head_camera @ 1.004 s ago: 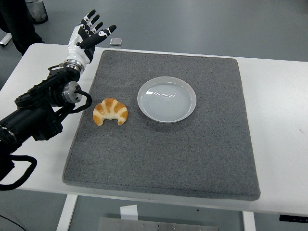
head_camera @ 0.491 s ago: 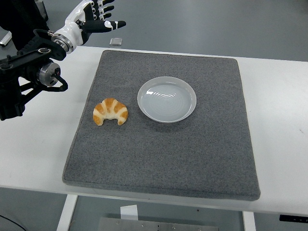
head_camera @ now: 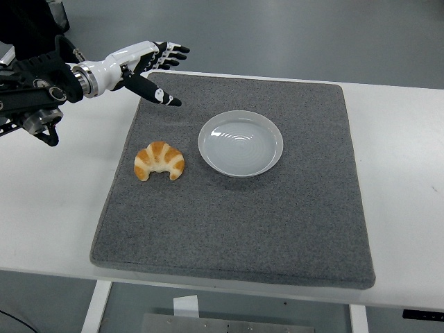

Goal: Place the bread on the plate

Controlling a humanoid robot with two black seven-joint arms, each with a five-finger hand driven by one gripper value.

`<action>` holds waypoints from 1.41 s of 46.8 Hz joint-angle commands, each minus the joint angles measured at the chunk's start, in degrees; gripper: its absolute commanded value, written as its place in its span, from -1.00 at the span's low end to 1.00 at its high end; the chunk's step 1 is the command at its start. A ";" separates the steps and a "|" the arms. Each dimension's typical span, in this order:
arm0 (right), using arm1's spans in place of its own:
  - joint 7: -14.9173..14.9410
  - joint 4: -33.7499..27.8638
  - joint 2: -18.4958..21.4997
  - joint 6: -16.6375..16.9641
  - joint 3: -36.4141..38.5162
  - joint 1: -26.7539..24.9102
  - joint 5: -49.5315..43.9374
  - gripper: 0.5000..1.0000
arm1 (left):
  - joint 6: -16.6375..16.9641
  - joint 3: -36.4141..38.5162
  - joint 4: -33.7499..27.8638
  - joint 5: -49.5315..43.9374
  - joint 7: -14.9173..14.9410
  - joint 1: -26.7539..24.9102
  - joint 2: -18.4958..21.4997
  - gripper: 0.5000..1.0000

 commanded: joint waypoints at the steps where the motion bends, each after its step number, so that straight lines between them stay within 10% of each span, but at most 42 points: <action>1: 0.00 0.00 0.00 0.00 0.00 0.00 0.00 0.81 | 0.03 3.69 -1.90 0.74 0.03 -2.19 0.56 1.00; 24: 0.00 0.00 0.00 0.00 0.00 0.00 0.00 0.81 | 0.20 21.89 -7.44 11.46 0.21 -10.90 0.92 1.00; 66: 0.00 0.00 0.00 0.00 0.00 0.00 0.00 0.81 | 3.54 23.47 -8.05 12.43 1.79 -8.53 -2.25 0.99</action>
